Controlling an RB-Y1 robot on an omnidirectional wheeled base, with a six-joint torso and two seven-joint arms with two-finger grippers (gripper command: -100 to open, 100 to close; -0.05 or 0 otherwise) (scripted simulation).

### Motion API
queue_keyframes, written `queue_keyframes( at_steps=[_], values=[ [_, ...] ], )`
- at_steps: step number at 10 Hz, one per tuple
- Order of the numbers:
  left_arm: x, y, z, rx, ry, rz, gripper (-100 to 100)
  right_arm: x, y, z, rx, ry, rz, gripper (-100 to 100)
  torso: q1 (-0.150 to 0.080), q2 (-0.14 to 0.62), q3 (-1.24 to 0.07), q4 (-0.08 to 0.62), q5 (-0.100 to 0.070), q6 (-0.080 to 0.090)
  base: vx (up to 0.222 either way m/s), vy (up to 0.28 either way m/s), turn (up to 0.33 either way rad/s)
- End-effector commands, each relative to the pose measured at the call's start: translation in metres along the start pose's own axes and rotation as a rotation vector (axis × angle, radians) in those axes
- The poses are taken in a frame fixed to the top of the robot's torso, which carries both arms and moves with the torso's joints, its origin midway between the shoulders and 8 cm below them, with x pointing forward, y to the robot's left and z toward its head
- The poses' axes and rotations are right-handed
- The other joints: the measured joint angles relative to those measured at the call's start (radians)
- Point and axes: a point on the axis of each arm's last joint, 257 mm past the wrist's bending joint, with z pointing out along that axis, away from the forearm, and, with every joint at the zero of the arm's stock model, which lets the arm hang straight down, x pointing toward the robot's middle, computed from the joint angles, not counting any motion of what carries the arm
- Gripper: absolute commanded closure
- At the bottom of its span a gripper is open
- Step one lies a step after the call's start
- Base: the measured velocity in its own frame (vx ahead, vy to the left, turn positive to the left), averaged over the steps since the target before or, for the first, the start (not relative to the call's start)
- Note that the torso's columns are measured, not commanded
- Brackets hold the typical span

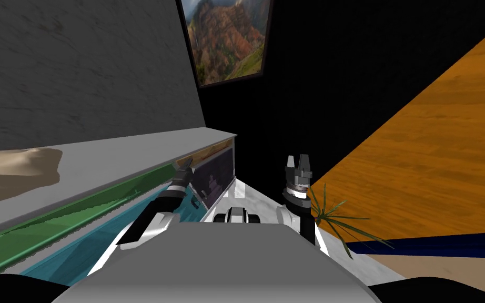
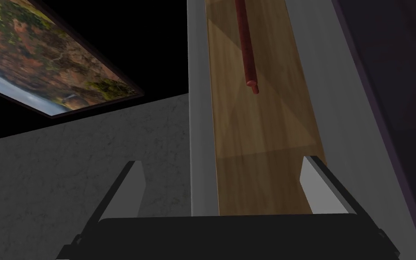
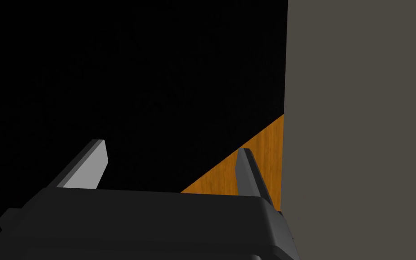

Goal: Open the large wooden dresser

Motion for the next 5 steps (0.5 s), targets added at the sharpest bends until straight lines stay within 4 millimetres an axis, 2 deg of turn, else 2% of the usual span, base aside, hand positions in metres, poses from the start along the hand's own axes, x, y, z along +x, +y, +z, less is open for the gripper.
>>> queue_keyframes(
  at_steps=[1, 5],
  values=[
    [-0.002, 0.013, -0.003, -0.061, 0.003, 0.001, -100, 0.0, 0.0, 0.0, 0.0, 0.0, 0.0, 0, 0.0, -0.001, -0.001, 0.0, 0.0, 0.0, 0.119, -0.051, 0.037],
    [-0.005, 0.03, -0.008, -0.144, 0.001, -0.006, -100, 0.0, 0.0, 0.0, 0.0, 0.0, 0.0, 0, 0.001, 0.001, 0.001, 0.0, 0.0, 0.0, 0.095, -0.053, 0.035]
  ],
)
